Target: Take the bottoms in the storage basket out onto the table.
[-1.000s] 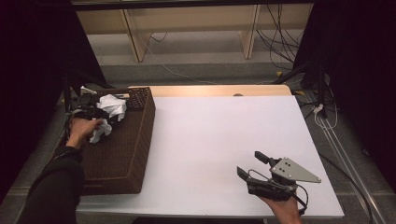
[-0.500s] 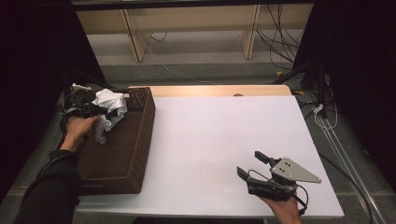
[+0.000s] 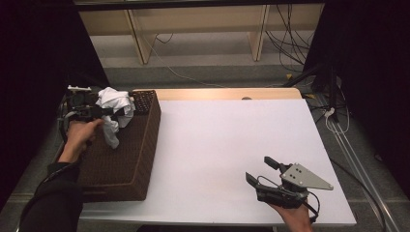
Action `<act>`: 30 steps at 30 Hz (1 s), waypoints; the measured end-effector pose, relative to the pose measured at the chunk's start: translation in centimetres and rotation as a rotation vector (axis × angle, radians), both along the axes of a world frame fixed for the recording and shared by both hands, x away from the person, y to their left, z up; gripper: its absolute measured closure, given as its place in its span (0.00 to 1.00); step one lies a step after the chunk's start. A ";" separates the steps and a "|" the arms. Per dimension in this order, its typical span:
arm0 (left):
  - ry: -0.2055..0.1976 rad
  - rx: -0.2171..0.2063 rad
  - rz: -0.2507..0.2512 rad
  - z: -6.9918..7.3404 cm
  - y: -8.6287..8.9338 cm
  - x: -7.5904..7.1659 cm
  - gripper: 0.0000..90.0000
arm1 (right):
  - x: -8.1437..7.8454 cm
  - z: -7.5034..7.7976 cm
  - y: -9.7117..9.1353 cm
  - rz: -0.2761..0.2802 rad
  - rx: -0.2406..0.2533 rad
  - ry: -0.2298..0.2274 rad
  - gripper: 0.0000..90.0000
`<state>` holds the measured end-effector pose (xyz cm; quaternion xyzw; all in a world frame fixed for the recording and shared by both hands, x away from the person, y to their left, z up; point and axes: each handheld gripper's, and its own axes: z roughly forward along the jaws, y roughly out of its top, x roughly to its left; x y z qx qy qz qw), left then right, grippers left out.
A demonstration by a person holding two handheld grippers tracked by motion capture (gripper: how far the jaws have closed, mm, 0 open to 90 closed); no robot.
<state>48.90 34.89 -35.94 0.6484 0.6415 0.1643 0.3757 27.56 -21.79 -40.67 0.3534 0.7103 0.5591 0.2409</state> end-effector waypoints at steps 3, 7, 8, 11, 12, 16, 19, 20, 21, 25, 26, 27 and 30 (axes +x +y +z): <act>-0.019 -0.017 -0.010 0.3 -0.2 -0.6 0.85 | 0.0 0.0 0.0 0.000 -0.001 -0.001 0.25; -0.052 -0.054 -0.031 0.8 -0.4 -1.7 0.85 | 0.0 0.0 0.0 -0.002 -0.003 0.000 0.25; -0.065 -0.087 -0.036 0.9 -0.3 -2.1 0.84 | 0.0 0.0 0.1 -0.002 -0.005 0.000 0.25; -0.077 -0.103 -0.034 0.8 -0.2 -2.7 0.85 | -0.1 0.0 0.1 0.001 -0.010 -0.004 0.25; -0.087 -0.113 -0.032 0.8 -0.2 -2.9 0.85 | -0.1 0.0 0.1 0.001 -0.010 -0.004 0.25; -0.130 -0.128 -0.040 1.1 -0.6 -4.0 0.85 | -0.1 0.0 0.1 0.000 -0.008 -0.003 0.25; -0.152 -0.127 -0.048 2.0 -0.8 -4.3 0.85 | -0.1 0.0 0.2 0.006 -0.014 -0.003 0.25; -0.164 -0.130 -0.049 2.3 -0.9 -4.4 0.85 | -0.1 0.0 0.2 0.006 -0.014 -0.003 0.25; -0.173 -0.131 -0.051 2.5 -0.9 -4.5 0.85 | -0.2 0.0 0.3 0.007 -0.017 -0.006 0.25; -0.203 -0.146 -0.055 3.3 -0.7 -5.1 0.85 | -0.2 -0.1 0.3 0.008 -0.020 -0.003 0.25; -0.207 -0.147 -0.057 3.4 -0.6 -5.2 0.85 | -0.3 0.0 0.3 0.005 -0.022 -0.002 0.25; -0.211 -0.149 -0.056 3.5 -0.5 -5.3 0.85 | -0.3 0.0 0.3 0.005 -0.022 -0.002 0.25; -0.219 -0.158 -0.052 3.6 -0.4 -5.5 0.85 | -0.3 0.0 0.2 0.003 -0.022 -0.005 0.25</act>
